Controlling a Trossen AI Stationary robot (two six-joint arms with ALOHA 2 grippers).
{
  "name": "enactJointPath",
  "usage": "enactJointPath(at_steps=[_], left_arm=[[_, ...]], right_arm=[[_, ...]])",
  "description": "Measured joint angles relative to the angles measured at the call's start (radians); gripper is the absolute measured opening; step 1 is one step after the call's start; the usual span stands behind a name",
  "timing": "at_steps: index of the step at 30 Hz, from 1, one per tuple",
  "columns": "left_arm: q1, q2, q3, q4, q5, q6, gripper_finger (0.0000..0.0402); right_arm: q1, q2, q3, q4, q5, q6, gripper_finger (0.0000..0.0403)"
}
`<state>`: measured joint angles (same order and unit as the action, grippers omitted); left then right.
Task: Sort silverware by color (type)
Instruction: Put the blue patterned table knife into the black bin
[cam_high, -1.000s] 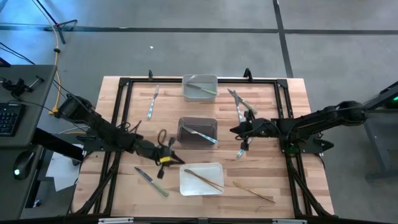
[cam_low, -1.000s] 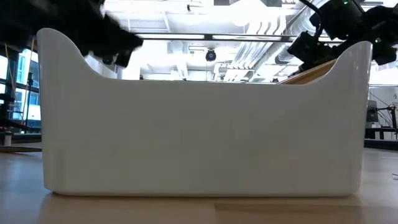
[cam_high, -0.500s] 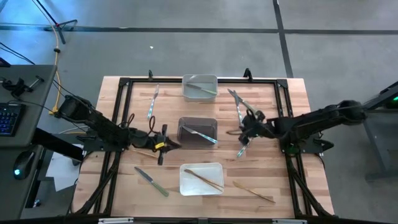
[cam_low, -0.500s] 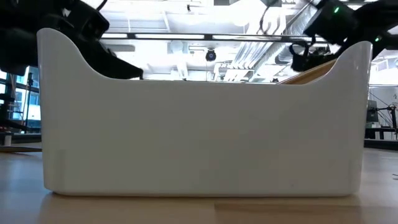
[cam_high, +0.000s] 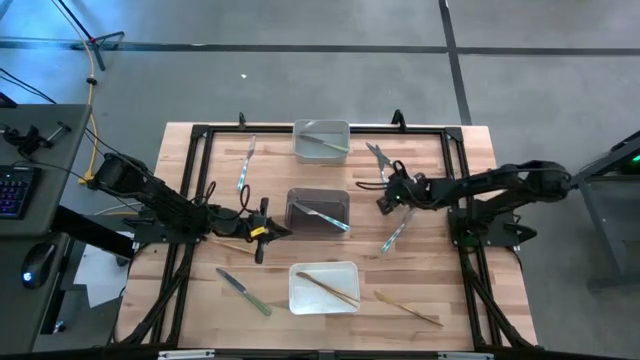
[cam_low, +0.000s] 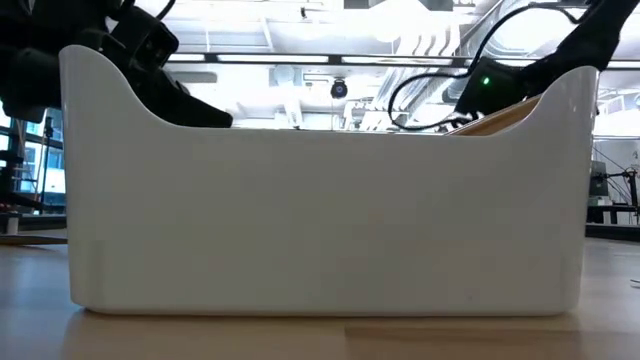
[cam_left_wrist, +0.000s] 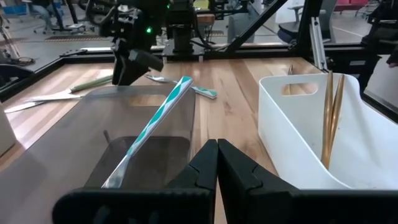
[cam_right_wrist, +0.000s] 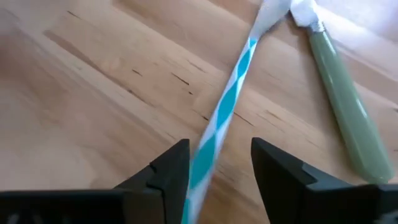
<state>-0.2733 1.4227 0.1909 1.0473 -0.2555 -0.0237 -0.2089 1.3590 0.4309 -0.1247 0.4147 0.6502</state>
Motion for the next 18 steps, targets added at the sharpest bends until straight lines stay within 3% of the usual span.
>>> enactJointPath(at_steps=[6,14,18], left_arm=[[0.000,0.000,0.000,-0.002,-0.001,0.001,0.0001],[0.000,0.000,0.000,-0.003,-0.002,0.001,0.0001],[-0.001,0.000,0.000,-0.006,-0.013,0.001,0.0001]], right_arm=[[-0.025,0.081,0.005,0.054,-0.001,0.000,0.0116],[-0.034,0.087,0.003,0.063,-0.019,-0.051,0.0016],[-0.035,0.060,0.002,0.060,-0.036,-0.075,0.0020]])
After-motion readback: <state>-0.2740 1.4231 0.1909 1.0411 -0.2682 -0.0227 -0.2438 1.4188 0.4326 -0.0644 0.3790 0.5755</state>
